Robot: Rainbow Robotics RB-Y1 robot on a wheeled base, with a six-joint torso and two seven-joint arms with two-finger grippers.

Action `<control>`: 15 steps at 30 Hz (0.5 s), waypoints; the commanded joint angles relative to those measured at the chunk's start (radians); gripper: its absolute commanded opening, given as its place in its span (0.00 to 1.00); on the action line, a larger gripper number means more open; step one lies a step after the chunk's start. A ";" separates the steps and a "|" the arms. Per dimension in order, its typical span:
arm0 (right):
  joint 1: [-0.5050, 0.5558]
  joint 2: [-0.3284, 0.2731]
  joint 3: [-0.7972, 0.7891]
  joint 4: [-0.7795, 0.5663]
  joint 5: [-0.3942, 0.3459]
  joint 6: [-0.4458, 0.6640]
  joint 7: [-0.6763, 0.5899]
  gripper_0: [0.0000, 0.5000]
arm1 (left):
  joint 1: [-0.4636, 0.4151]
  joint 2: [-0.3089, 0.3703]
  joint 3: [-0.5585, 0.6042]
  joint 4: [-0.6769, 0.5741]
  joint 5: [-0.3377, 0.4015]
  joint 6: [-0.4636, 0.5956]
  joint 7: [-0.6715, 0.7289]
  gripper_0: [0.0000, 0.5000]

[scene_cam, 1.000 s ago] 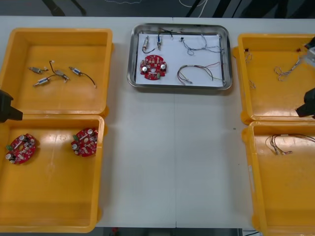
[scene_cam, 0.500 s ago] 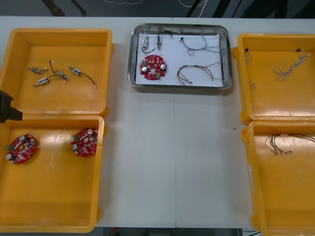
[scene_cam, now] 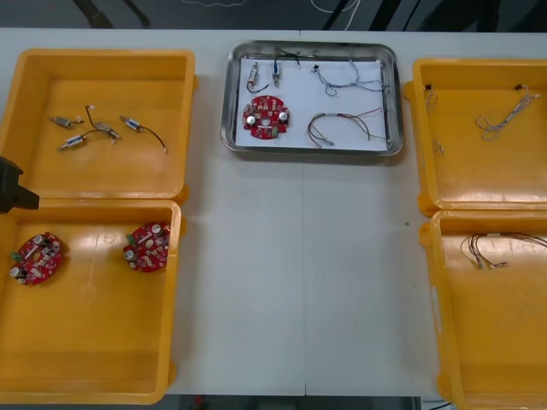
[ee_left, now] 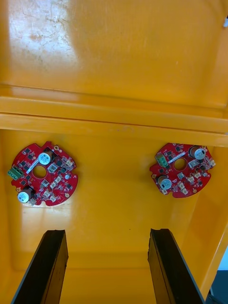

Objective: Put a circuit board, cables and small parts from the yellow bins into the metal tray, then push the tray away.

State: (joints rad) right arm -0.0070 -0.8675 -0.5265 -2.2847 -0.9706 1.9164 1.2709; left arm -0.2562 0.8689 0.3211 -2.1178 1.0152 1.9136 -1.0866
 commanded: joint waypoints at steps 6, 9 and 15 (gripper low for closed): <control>0.010 0.036 0.039 -0.064 0.010 -0.036 0.007 1.00 | 0.015 0.045 0.027 -0.025 0.000 0.006 -0.072 1.00; 0.010 0.036 0.060 -0.064 0.017 -0.056 0.010 1.00 | 0.015 0.045 0.027 -0.025 0.000 0.006 -0.072 1.00; 0.010 0.036 0.072 -0.064 0.024 -0.056 0.010 1.00 | 0.015 0.045 0.027 -0.025 0.000 0.006 -0.072 1.00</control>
State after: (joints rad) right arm -0.0070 -0.8380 -0.4664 -2.3202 -0.9568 1.8681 1.2714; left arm -0.2562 0.8689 0.3211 -2.1178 1.0152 1.9136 -1.0866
